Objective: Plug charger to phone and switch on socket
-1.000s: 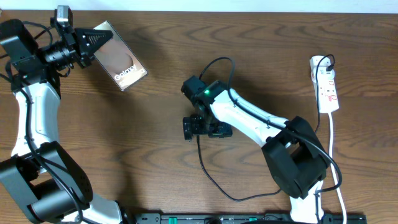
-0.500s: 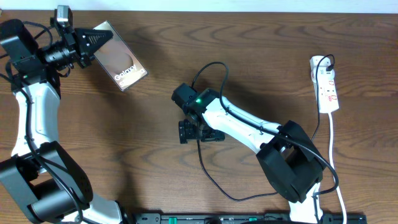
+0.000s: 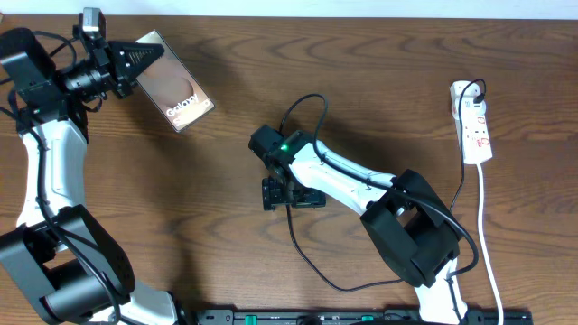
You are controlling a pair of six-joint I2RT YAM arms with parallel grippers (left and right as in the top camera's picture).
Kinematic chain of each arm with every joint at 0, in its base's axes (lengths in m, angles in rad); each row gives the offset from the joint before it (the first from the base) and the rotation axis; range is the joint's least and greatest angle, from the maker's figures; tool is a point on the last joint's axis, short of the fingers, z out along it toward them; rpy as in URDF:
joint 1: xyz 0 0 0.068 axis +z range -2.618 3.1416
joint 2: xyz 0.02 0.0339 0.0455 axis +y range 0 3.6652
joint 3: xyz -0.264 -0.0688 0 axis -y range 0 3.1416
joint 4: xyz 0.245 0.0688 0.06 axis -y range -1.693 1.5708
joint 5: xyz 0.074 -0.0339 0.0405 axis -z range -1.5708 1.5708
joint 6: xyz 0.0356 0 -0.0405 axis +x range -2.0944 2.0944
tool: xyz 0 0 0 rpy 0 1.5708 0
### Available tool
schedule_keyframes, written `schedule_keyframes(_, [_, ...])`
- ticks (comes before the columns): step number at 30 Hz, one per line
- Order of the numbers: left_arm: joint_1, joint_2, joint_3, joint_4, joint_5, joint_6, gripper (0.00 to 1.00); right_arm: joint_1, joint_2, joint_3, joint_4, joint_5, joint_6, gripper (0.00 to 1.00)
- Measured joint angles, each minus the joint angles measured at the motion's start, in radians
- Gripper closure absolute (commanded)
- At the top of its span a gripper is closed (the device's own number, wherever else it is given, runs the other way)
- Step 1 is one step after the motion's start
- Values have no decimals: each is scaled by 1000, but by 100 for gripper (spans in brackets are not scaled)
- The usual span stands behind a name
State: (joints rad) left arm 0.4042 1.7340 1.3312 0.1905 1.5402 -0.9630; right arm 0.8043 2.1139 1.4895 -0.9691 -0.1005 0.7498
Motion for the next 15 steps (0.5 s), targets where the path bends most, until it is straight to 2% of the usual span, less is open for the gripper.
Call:
schedule_keyframes(3, [0, 0, 0, 0, 0, 3, 92, 0, 0, 0, -2, 2, 2, 21])
schedule_keyframes(7, [0, 0, 0, 0, 0, 3, 93, -1, 0, 0, -2, 2, 5, 37])
schedule_keyframes(10, [0, 0, 0, 0, 0, 3, 93, -1, 0, 0, -2, 1, 8, 44])
schedule_keyframes(15, [0, 0, 0, 0, 0, 3, 93, -1, 0, 0, -2, -1, 8, 49])
